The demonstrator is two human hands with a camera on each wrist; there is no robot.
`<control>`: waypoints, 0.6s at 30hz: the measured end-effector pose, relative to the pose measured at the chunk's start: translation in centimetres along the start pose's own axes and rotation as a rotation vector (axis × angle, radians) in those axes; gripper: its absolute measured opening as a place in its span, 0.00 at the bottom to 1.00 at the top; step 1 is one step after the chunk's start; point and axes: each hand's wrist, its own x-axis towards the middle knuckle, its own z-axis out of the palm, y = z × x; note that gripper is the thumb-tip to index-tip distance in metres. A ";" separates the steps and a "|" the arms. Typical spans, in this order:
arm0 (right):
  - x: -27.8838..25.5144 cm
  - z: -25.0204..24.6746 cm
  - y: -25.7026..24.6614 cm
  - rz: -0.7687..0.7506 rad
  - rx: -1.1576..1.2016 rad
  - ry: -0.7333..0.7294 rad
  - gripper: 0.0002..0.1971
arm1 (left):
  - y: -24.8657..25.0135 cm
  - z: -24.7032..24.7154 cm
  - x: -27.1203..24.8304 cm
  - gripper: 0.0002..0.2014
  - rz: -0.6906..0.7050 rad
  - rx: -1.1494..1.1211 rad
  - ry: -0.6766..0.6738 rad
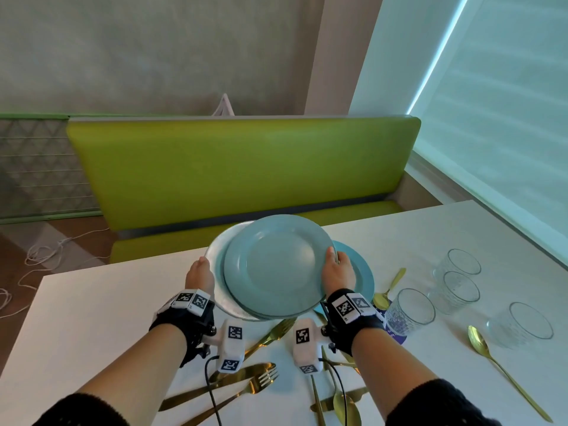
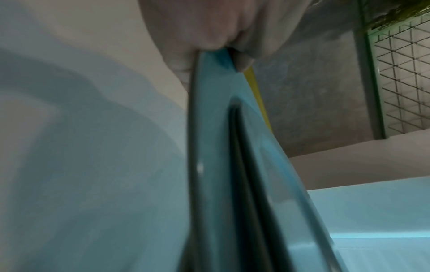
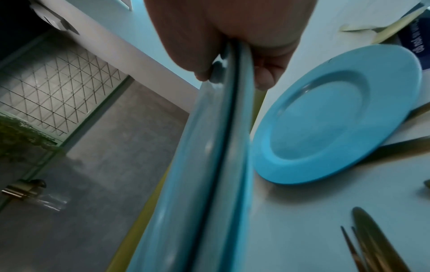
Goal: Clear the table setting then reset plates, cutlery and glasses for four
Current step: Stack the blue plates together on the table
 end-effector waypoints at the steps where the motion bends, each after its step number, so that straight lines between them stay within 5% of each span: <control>1: 0.1 0.1 0.4 0.002 0.003 -0.001 0.22 | -0.1 0.4 -0.1 0.22 -0.007 -0.036 -0.008; 6: -0.1 0.8 1.9 0.070 0.045 -0.032 0.19 | 0.3 2.4 -1.8 0.31 -0.128 -0.196 -0.057; 11: 1.1 0.3 3.6 0.091 -0.004 -0.075 0.22 | -0.6 3.3 -1.2 0.32 -0.030 -0.143 -0.160; 18: 3.6 -3.1 7.8 0.443 -0.151 0.118 0.23 | -0.6 3.2 -1.2 0.28 0.011 0.027 -0.036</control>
